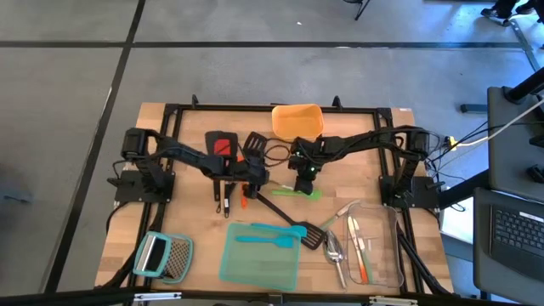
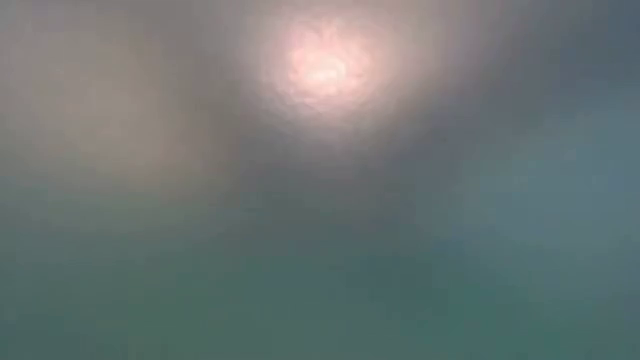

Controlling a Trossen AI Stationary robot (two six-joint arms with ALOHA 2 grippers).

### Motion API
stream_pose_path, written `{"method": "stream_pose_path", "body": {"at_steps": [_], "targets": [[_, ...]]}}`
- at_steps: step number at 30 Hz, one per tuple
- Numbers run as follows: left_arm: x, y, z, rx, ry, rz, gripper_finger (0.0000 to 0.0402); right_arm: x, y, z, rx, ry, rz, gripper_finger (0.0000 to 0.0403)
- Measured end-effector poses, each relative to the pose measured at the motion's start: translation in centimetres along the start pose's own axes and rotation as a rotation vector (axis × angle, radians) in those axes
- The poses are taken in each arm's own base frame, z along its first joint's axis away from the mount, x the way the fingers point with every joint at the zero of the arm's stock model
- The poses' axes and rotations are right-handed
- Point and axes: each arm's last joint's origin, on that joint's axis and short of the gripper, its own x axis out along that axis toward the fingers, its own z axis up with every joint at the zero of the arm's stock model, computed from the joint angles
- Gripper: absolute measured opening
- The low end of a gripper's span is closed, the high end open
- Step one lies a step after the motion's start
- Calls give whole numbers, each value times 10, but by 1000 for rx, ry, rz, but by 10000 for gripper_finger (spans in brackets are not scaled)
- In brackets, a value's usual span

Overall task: Pick & Place Kitchen Items
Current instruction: Put the blue patterned table knife into the transparent bin

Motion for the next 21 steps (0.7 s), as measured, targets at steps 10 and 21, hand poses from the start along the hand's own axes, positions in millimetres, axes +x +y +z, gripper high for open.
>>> {"method": "stream_pose_path", "body": {"at_steps": [10,21], "targets": [[-4,-14,19,39,-136,35,251,-7,-4,11,-11,-91,10,41],[-7,-17,31,73,-161,42,251,-8,-6,12,-11,-104,7,41]]}}
